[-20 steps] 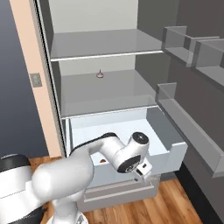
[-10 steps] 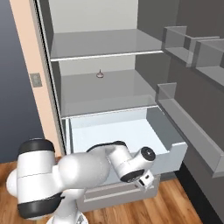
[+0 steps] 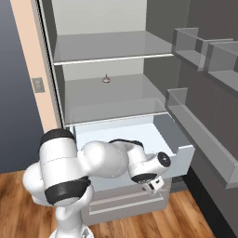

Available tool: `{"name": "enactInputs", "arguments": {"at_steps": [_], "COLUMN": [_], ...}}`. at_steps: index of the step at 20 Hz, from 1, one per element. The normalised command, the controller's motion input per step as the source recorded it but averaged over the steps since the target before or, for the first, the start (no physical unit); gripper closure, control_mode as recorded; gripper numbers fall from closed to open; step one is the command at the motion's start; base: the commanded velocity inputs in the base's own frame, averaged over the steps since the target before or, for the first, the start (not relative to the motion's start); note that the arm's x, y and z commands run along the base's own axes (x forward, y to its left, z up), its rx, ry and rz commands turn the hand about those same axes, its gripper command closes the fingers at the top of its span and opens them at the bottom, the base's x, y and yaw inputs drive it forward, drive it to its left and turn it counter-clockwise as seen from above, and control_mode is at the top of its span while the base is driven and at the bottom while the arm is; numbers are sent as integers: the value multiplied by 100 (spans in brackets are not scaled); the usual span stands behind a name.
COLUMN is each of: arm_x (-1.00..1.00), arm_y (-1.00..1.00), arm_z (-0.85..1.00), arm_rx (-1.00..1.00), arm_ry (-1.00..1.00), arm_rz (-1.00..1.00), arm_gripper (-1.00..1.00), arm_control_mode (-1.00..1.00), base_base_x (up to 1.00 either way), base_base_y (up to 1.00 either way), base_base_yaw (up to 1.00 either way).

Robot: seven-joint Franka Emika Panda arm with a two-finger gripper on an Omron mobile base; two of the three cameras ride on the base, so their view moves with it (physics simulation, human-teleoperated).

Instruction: Place the sweet potato and onion inside the fridge drawer. Close the drawer after placing the vegetables.

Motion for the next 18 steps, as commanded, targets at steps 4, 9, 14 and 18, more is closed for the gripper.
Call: {"name": "enactInputs", "arguments": {"at_steps": [4, 9, 14, 18], "arm_x": [55, 59, 49, 52], "arm_y": [0, 0, 13, 18], "arm_z": [0, 0, 0, 0], "arm_rx": [13, 11, 6, 4], "arm_ry": [-2, -1, 0, 0], "arm_rz": [-5, -6, -11, -12], "arm_gripper": [-100, -100, -100, -100], "arm_control_mode": [-100, -100, -100, -100], "base_base_x": [0, 0, 0, 0], "base_base_y": [0, 0, 0, 0], "base_base_yaw": [0, 0, 0, 0]}}
